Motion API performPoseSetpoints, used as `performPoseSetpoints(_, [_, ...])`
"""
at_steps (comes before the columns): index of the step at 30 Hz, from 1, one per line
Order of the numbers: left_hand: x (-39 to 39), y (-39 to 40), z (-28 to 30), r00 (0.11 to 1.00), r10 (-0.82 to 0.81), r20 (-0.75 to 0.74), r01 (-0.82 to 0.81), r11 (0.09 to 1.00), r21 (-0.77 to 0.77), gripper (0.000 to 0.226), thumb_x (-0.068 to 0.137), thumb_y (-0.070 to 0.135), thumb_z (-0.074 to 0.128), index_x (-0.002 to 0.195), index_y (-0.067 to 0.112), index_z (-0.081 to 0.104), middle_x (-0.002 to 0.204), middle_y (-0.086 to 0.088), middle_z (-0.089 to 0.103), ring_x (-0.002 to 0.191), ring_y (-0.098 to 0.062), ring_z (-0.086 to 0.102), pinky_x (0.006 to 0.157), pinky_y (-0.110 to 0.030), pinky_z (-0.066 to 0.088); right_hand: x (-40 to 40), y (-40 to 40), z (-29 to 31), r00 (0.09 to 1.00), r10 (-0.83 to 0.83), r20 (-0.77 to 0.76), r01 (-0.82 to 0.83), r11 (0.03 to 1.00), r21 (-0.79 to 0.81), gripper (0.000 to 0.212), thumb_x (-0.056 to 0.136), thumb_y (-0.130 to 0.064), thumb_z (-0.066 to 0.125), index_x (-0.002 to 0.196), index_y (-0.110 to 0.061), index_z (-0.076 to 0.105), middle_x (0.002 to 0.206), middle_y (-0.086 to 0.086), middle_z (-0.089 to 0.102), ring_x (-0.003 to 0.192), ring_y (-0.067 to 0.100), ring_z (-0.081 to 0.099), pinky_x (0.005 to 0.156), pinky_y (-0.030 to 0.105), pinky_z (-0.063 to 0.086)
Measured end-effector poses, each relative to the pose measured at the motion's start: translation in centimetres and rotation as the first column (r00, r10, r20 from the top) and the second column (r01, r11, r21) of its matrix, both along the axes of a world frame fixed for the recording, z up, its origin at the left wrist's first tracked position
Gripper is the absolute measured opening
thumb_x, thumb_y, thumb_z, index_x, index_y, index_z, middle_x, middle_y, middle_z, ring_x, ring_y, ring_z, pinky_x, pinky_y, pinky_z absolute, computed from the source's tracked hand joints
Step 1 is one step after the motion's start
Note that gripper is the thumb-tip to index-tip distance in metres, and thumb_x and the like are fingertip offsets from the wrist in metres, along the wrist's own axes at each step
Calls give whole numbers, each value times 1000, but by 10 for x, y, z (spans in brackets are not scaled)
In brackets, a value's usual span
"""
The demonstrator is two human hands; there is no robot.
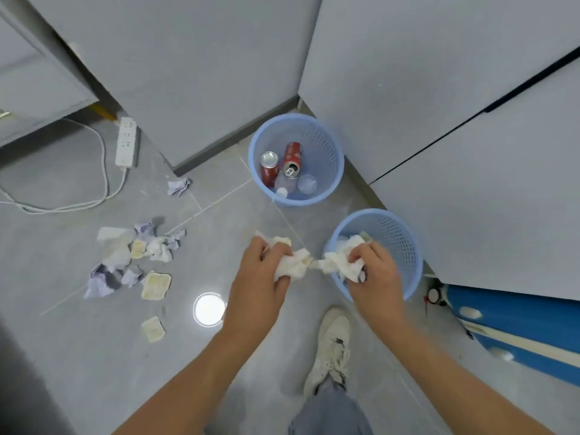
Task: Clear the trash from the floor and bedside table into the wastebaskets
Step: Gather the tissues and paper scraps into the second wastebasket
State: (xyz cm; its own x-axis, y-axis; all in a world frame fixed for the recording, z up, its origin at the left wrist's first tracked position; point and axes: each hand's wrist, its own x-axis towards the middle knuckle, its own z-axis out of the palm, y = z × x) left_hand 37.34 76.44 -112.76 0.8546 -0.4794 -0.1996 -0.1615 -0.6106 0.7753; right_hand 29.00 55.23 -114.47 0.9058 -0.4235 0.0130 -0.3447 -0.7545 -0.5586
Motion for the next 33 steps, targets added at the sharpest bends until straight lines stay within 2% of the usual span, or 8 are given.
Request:
performPoseSetpoints(3, [-7, -71, -13, 999, -41, -20, 40, 999, -32, 36, 92, 15, 68, 121, 31, 54, 112, 7, 40, 94, -14, 52, 74, -26, 49, -23, -55, -7, 992, -124, -18, 124, 992, -1, 28, 74, 12, 72, 81, -11, 59, 84, -1, 54, 74, 22, 51, 63, 27, 42])
performPoseSetpoints(8, [-28, -164, -47, 993, -117, -33, 117, 993, 4, 31, 91, 17, 66, 118, 28, 56, 112, 5, 42, 93, -15, 51, 71, -34, 52, -46, -121, -44, 969, -247, -27, 246, 969, -17, 23, 74, 7, 71, 81, -12, 60, 83, -4, 51, 72, 12, 46, 64, 12, 35])
performPoseSetpoints(13, [-41, -215, -89, 973, -161, -165, 194, 958, 209, 54, 90, 30, 66, 140, 34, 46, 128, -5, 47, 118, -29, 49, 82, -41, 53, -59, -143, -77, 962, -147, -232, 182, 974, 136, 37, 69, -2, 76, 101, -15, 64, 98, -1, 50, 83, 17, 55, 69, 21, 45])
performPoseSetpoints(16, [-46, -219, -90, 963, -226, -148, 266, 890, 371, 69, 88, 45, 62, 151, 41, 32, 145, -3, 43, 126, -32, 46, 84, -41, 52, -63, -145, -78, 939, -62, -338, 134, 972, 194, 54, 70, -14, 82, 119, -21, 60, 111, -4, 45, 102, 14, 52, 80, 8, 38])
performPoseSetpoints(18, [-47, -207, -82, 967, -237, -89, 254, 905, 341, 63, 88, 47, 57, 148, 40, 38, 141, -1, 49, 119, -31, 52, 78, -41, 54, -60, -139, -71, 937, -42, -345, 101, 983, 155, 54, 73, -14, 80, 121, -22, 59, 114, -6, 45, 106, 12, 51, 81, 8, 35])
performPoseSetpoints(22, [-33, -158, -60, 981, -192, -31, 194, 953, 232, 45, 90, 45, 52, 133, 34, 50, 123, 3, 57, 103, -23, 59, 66, -40, 58, -35, -103, -50, 942, 20, -336, 19, 994, 112, 43, 77, -11, 77, 115, -24, 61, 112, -9, 50, 108, 16, 52, 84, 26, 39])
performPoseSetpoints(28, [-3, -31, -36, 997, -13, 70, -3, 974, 224, 31, 91, 45, 49, 118, 30, 56, 106, 6, 59, 95, -17, 59, 58, -37, 55, 41, 14, -33, 911, 296, -288, -268, 954, 134, 32, 78, -15, 70, 106, -25, 59, 104, -9, 51, 95, 11, 51, 81, 24, 38])
performPoseSetpoints(33, [15, 111, -28, 987, 135, 90, -156, 939, 306, 30, 91, 48, 47, 116, 33, 52, 105, 12, 58, 97, -14, 58, 63, -40, 55, 101, 132, -34, 861, 440, -255, -405, 897, 178, 37, 76, -9, 71, 110, -20, 60, 106, -5, 54, 99, 14, 56, 86, 25, 44])
